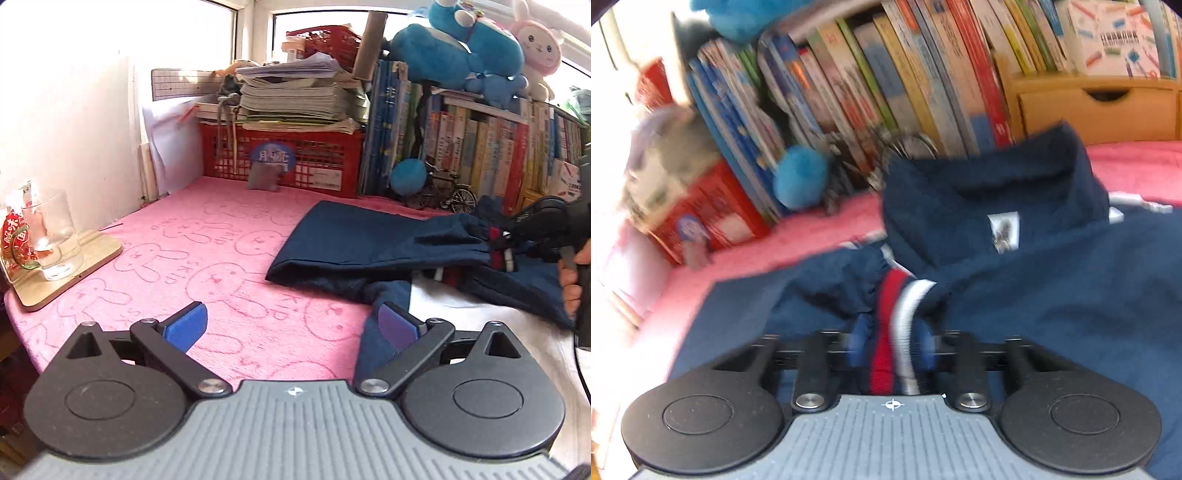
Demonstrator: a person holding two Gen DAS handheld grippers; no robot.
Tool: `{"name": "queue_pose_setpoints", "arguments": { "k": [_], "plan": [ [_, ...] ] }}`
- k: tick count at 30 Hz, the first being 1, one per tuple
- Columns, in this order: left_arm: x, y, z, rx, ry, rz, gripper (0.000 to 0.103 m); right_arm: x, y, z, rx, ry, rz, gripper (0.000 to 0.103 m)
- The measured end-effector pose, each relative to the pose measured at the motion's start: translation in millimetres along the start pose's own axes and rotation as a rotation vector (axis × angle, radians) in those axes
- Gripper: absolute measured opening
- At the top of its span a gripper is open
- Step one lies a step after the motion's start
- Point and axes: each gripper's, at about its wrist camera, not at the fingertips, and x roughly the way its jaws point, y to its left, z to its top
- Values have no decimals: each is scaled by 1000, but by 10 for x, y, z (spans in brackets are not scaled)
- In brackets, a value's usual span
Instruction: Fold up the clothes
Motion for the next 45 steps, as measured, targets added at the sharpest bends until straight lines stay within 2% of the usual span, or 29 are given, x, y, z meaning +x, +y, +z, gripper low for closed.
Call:
{"name": "queue_pose_setpoints", "arguments": {
  "k": [7, 10, 15, 19, 20, 21, 22, 23, 24, 25, 26, 28, 30, 31, 33, 34, 35, 36, 39, 40, 41, 42, 43, 44, 45],
  "plan": [
    [99, -208, 140, 58, -64, -49, 100, -907, -279, 292, -147, -181, -125, 12],
    [179, -399, 142, 110, -70, -85, 100, -1180, -505, 364, -200, -216, -213, 12],
    [350, -711, 165, 215, -53, -107, 100, -1270, -1034, 285, -242, -146, -345, 15],
    [374, -824, 232, 294, -102, -79, 100, -1136, -1391, 108, -252, -63, -379, 18],
    [398, -838, 259, 299, -104, -80, 100, -1110, -1460, 72, -248, -44, -390, 23],
    [421, -853, 287, 305, -106, -81, 100, -1093, -1513, 43, -239, -25, -405, 38],
    [470, -897, 308, 303, -100, -90, 100, -1099, -1521, 23, -230, -30, -434, 49],
    [537, -963, 324, 295, -89, -106, 100, -1127, -1487, 11, -222, -56, -476, 67],
    [604, -1029, 340, 286, -79, -121, 101, -1155, -1453, -1, -214, -81, -518, 70],
    [671, -1095, 357, 278, -68, -137, 101, -1199, -1392, -5, -204, -111, -515, 70],
    [738, -1161, 373, 269, -57, -153, 101, -1257, -1306, 0, -191, -145, -469, 72],
    [872, -1293, 406, 252, -35, -184, 100, -1314, -1092, 24, -160, -182, -326, 73],
    [1006, -1424, 438, 235, -14, -215, 96, -1230, -853, 15, -148, -159, -170, 73],
    [1084, -1464, 409, 251, 5, -205, 91, -1166, -750, 6, -146, -141, -116, 73],
    [1256, -1504, 285, 317, 55, -146, 82, -963, -604, -79, -170, -89, -104, 71],
    [1321, -1486, 233, 341, 69, -114, 82, -852, -537, -132, -186, -60, -108, 71],
    [1366, -1419, 191, 357, 74, -80, 83, -751, -507, -185, -202, -32, -126, 68],
    [1382, -1318, 172, 358, 69, -68, 90, -684, -534, -235, -216, -10, -163, 66],
    [1407, -1038, 188, 375, 85, -29, 95, -587, -688, -360, -259, 17, -276, 64],
    [1399, -954, 208, 387, 83, -34, 97, -624, -737, -360, -266, 8, -279, 63],
    [1364, -894, 248, 389, 79, -38, 97, -681, -778, -350, -265, 14, -272, 55],
    [1310, -851, 303, 383, 73, -40, 93, -737, -819, -340, -264, 19, -264, 51],
    [1237, -836, 377, 369, 48, -48, 88, -804, -843, -309, -249, 15, -250, 51],
    [1160, -858, 469, 345, 11, -81, 86, -891, -846, -264, -221, -10, -222, 59],
    [1090, -892, 565, 317, -27, -129, 87, -976, -837, -223, -197, -54, -173, 73]
  ]
}}
